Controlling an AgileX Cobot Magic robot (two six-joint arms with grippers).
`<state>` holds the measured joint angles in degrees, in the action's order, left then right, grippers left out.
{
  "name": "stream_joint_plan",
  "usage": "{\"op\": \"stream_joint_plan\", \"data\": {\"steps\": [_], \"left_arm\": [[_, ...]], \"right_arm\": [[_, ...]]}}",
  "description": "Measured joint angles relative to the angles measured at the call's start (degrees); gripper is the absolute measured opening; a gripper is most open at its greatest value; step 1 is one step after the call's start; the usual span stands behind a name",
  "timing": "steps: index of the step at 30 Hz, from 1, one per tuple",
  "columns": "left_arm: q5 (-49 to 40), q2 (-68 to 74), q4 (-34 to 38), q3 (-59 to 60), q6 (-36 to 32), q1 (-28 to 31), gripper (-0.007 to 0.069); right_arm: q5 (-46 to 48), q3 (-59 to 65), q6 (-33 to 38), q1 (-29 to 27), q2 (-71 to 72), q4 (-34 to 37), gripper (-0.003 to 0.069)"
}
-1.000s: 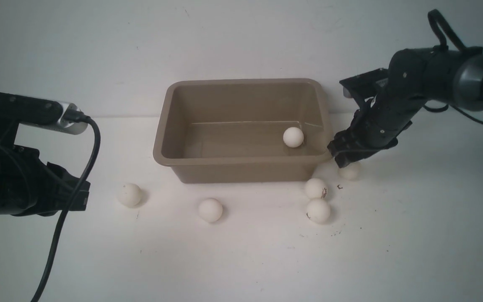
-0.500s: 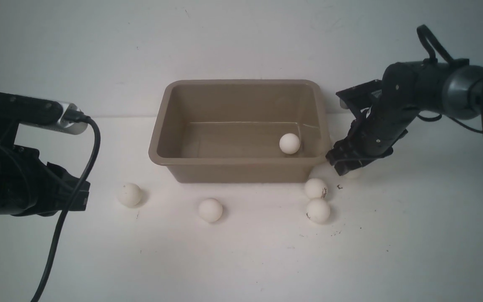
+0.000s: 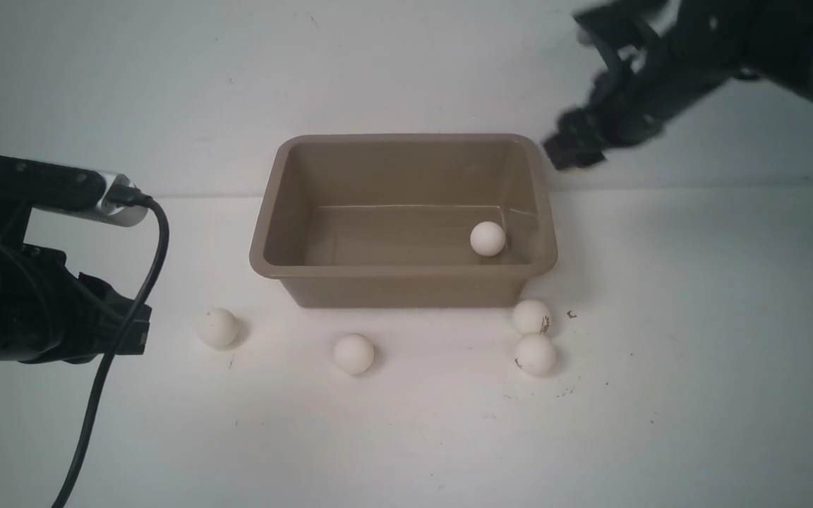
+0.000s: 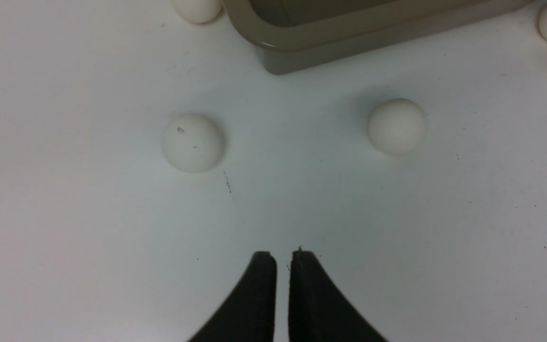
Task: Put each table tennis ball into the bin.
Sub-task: Use the right arm to put the table tennis ball into the box
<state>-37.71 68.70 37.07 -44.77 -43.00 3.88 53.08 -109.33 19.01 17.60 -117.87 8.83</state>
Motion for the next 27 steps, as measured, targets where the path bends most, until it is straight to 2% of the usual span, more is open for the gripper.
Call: {"op": "stream_joint_plan", "data": {"steps": [5,13,16,19,24,27], "left_arm": [[0.0,0.0,0.0,0.0,0.0,0.0,0.0031],[0.0,0.0,0.0,0.0,0.0,0.0,0.0031],[0.0,0.0,0.0,0.0,0.0,0.0,0.0031],[0.0,0.0,0.0,0.0,0.0,0.0,0.0031],[0.0,0.0,-0.1,0.0,0.0,0.0,0.0031],[0.0,0.0,-0.1,0.0,0.0,0.0,0.0031]], "right_arm": [[0.8,-4.7,0.0,4.4,-4.5,1.7,0.0358],[2.5,-4.9,-0.4,6.4,-9.8,1.6,0.0358],[2.5,-5.1,-2.3,6.6,-9.7,1.0,0.04],[4.9,-5.1,-3.7,6.6,-8.2,-2.0,0.0443],[7.7,-5.1,-5.8,6.6,-2.1,-4.5,0.0456],[13.2,-5.0,-8.6,6.6,5.6,-6.0,0.0459]]}}
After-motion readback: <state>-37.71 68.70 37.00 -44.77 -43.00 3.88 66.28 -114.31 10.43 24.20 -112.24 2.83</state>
